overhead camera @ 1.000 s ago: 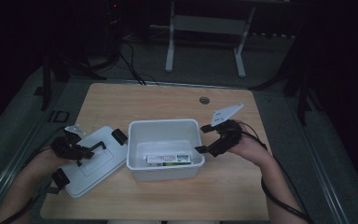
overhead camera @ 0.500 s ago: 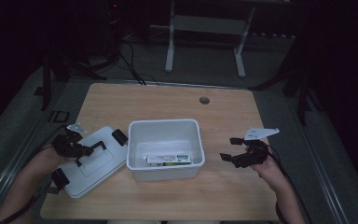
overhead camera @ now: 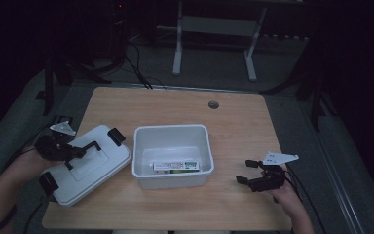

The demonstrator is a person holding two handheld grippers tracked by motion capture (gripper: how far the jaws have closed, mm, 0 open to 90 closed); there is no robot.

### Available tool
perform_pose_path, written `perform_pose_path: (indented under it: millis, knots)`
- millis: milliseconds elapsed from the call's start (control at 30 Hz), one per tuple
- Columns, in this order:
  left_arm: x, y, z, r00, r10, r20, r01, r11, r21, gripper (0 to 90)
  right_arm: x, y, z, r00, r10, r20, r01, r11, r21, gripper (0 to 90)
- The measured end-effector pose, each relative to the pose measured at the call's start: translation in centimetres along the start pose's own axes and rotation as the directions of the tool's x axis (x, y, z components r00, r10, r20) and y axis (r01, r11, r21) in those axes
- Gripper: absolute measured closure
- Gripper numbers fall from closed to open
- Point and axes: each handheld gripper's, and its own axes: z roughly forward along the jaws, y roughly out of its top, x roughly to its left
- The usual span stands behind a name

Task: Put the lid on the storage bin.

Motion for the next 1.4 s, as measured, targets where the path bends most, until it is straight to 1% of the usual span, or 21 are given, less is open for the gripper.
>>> perform_pose_path:
  millis: [33, 100, 167, 200, 267, 300, 333, 400, 467, 533, 567, 600, 633, 767, 833, 900, 1100, 1167, 1333, 1367, 1400]
  knots:
    - [-0.1, 0.1, -0.4, 1.0, 0.005, -0.001, -0.005, 1.0, 0.0, 83.5, 0.0, -0.3, 0.0, 0.9998, 0.012, -0.013, -0.012, 1.0, -0.005, 15.7]
    - [-0.2, 0.4, -1.1, 0.9998, 0.017, -0.008, -0.017, 0.9999, -0.003, 83.5, 0.3, -0.7, -0.1, 0.9997, 0.015, -0.022, -0.015, 1.0, 0.002, 14.1]
    - [-0.4, 0.7, -1.9, 0.9997, 0.021, -0.009, -0.022, 0.9998, -0.002, 83.6, 0.5, -1.0, -0.2, 0.9998, 0.006, -0.019, -0.006, 1.0, 0.007, 14.1]
    - [-0.4, 0.9, -2.3, 0.9994, 0.03, -0.018, -0.03, 0.9995, -0.005, 83.5, 0.6, -1.1, -0.3, 0.9998, 0.005, -0.019, -0.005, 1.0, 0.004, 14.0]
    - [-0.5, 1.2, -3.1, 0.9992, 0.036, -0.02, -0.036, 0.9993, -0.008, 83.5, 0.7, -1.4, -0.4, 0.9999, 0.01, -0.009, -0.01, 1.0, -0.003, 14.0]
    - [-0.5, 1.2, -3.1, 0.9992, 0.036, -0.02, -0.036, 0.9993, -0.008, 83.6, 0.7, -1.4, -0.4, 0.9999, 0.01, -0.009, -0.01, 1.0, -0.003, 14.0]
    - [-0.7, 1.6, -3.8, 0.9985, 0.044, -0.032, -0.045, 0.9989, -0.016, 83.6, 0.7, -1.5, -0.4, 0.9998, 0.017, -0.005, -0.017, 1.0, -0.009, 14.0]
    - [-0.8, 1.9, -4.5, 0.9983, 0.05, -0.031, -0.051, 0.9982, -0.031, 83.5, 0.6, -1.9, -0.4, 0.9997, 0.023, 0.005, -0.023, 1.0, -0.003, 13.3]
    - [-1.0, 2.3, -5.2, 0.9977, 0.059, -0.033, -0.06, 0.9974, -0.04, 83.6, 0.6, -2.2, -0.1, 0.9995, 0.031, -0.004, -0.031, 1.0, 0.003, 12.9]
    - [-1.2, 2.7, -5.9, 0.9975, 0.064, -0.031, -0.066, 0.9963, -0.055, 83.5, 0.6, -2.4, 0.1, 0.9996, 0.029, -0.001, -0.029, 1.0, 0.013, 12.8]
    - [-1.4, 3.1, -6.3, 0.9966, 0.074, -0.036, -0.076, 0.9948, -0.067, 83.5, 0.6, -2.5, 0.2, 0.9997, 0.026, -0.003, -0.026, 1.0, 0.018, 12.8]
    - [-1.5, 3.3, -6.4, 0.9966, 0.074, -0.036, -0.076, 0.9947, -0.07, 83.5, 0.8, -2.6, 0.3, 0.9998, 0.021, -0.008, -0.02, 1.0, 0.021, 12.8]
    - [-1.6, 3.7, -6.7, 0.9959, 0.084, -0.034, -0.086, 0.994, -0.068, 83.5, 0.8, -2.6, 0.4, 0.9998, 0.018, -0.007, -0.018, 1.0, 0.02, 12.8]
    - [-2.4, 5.1, -7.3, 0.9939, 0.109, -0.018, -0.11, 0.9894, -0.096, 83.5, 1.1, -2.6, 0.6, 0.9997, 0.012, -0.023, -0.011, 0.999, 0.031, 12.6]
    - [-3.1, 5.9, -7.4, 0.9909, 0.134, -0.007, -0.134, 0.9847, -0.111, 83.5, 1.2, -2.7, 0.7, 0.9997, 0.007, -0.025, -0.006, 0.999, 0.037, 12.6]
    - [-3.7, 6.7, -7.3, 0.9875, 0.157, 0.0, -0.156, 0.9812, -0.113, 83.5, 1.2, -2.7, 0.7, 0.9996, 0.01, -0.028, -0.009, 0.999, 0.033, 12.6]
    - [-5.0, 9.0, -6.6, 0.9782, 0.207, 0.013, -0.204, 0.9724, -0.112, 83.5, 1.4, -2.7, 0.4, 0.9998, 0.001, -0.022, -0.001, 1.0, 0.022, 12.6]
    - [-5.3, 9.7, -6.2, 0.975, 0.22, 0.026, -0.216, 0.9698, -0.113, 83.5, 1.4, -2.8, 0.3, 0.9998, 0.005, -0.02, -0.004, 1.0, 0.016, 12.6]
    - [-6.3, 11.5, -5.2, 0.9637, 0.263, 0.045, -0.257, 0.9595, -0.117, 83.5, 1.5, -2.9, 0.1, 0.9998, 0.002, -0.018, -0.002, 1.0, 0.017, 12.6]
    - [-6.5, 11.9, -4.9, 0.9592, 0.279, 0.048, -0.272, 0.956, -0.109, 83.5, 1.6, -3.0, 0.1, 0.9998, 0.001, -0.018, -0.001, 1.0, 0.017, 12.6]
    - [-6.8, 12.3, -4.6, 0.9568, 0.287, 0.049, -0.28, 0.9532, -0.115, 83.5, 1.6, -3.0, 0.1, 0.9998, -0.002, -0.018, 0.002, 1.0, 0.02, 12.6]
